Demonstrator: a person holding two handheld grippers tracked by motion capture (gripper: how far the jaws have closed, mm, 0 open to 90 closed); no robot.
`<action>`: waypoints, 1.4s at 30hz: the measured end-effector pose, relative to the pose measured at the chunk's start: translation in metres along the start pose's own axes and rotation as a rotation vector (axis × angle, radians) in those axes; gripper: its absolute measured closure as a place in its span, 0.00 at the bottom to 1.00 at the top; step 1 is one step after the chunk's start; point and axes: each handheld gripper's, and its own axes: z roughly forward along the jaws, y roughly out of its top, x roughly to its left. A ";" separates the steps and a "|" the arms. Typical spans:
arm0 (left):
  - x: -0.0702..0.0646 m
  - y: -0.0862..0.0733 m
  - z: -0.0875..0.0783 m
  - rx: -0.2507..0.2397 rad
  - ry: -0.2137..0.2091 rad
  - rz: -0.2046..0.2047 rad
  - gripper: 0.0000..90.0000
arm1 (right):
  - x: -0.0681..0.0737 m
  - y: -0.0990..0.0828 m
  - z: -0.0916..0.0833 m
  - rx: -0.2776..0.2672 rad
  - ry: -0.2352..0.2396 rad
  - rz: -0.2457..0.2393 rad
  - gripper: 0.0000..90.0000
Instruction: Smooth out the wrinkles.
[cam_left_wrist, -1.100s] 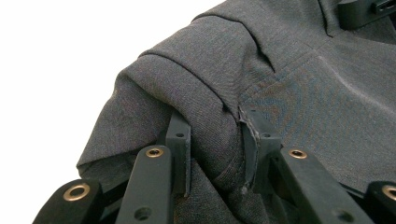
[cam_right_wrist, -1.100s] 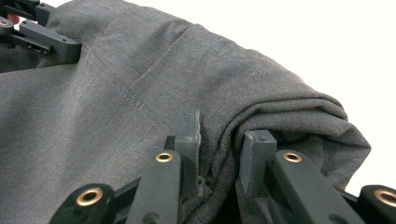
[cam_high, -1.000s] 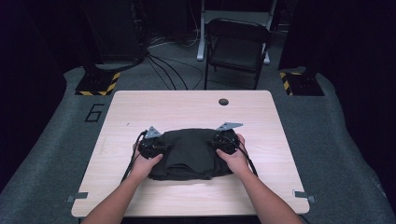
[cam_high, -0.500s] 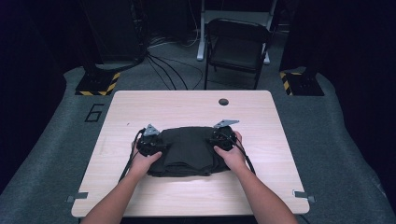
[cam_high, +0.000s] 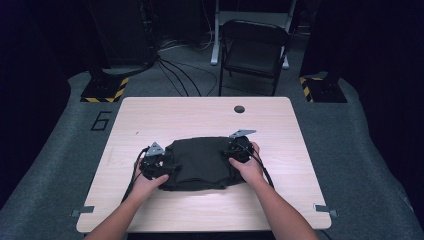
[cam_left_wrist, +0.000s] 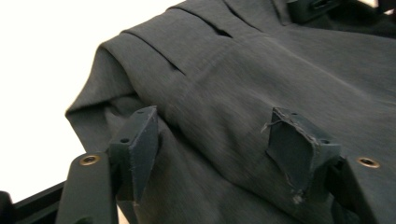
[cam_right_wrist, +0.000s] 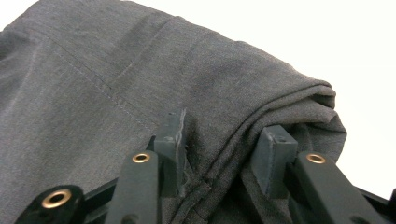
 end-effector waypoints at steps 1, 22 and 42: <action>-0.002 -0.002 0.000 0.010 0.002 0.004 0.36 | -0.001 -0.001 0.000 -0.004 -0.002 -0.005 0.64; -0.001 -0.021 -0.007 0.018 0.003 0.003 0.34 | 0.003 -0.014 -0.027 -0.007 0.008 0.036 0.47; -0.006 -0.026 -0.064 -0.093 -0.046 -0.081 0.35 | 0.022 -0.050 -0.092 -0.028 -0.020 -0.027 0.43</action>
